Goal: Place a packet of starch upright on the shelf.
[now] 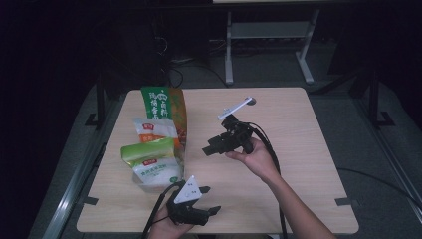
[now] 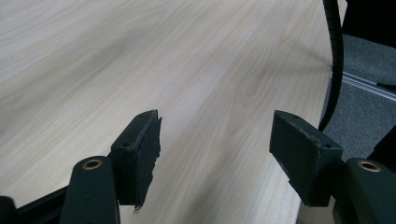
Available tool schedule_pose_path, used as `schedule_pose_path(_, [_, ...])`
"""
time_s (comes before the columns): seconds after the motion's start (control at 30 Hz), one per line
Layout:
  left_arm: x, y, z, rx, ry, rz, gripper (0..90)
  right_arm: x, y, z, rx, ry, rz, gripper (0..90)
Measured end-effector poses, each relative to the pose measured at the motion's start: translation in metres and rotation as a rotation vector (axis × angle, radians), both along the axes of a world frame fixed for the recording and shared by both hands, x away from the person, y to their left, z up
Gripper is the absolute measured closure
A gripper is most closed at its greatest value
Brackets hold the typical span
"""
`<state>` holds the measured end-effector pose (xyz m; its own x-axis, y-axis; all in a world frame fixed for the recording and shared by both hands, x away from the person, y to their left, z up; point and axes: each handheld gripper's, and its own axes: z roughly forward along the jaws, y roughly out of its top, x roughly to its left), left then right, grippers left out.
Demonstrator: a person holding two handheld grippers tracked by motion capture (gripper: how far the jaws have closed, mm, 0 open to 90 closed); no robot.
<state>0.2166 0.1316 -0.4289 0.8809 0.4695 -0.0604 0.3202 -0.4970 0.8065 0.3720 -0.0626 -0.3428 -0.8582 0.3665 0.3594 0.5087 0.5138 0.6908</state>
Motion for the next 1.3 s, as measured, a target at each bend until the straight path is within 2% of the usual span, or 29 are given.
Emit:
schedule_pose_path(0.57, [0.002,0.001,0.000,0.003,0.003,0.006,31.9,-0.003,-0.036,-0.004,0.002,0.004,-0.082,44.1])
schedule_pose_path(0.7, [0.003,0.002,0.000,0.001,0.003,0.009,31.7,-0.004,-0.043,-0.008,-0.011,0.015,-0.099,42.4])
schedule_pose_path(1.1, [0.005,0.005,0.002,-0.010,0.002,0.016,31.2,-0.009,-0.068,-0.014,-0.025,0.008,-0.146,39.7])
schedule_pose_path(1.2, [0.005,0.006,0.002,-0.013,0.005,0.020,31.1,-0.011,-0.075,-0.016,-0.049,0.012,-0.156,39.1])
schedule_pose_path(1.3, [0.005,0.007,0.003,-0.009,0.008,0.021,31.1,-0.013,-0.081,-0.019,-0.041,0.014,-0.172,37.9])
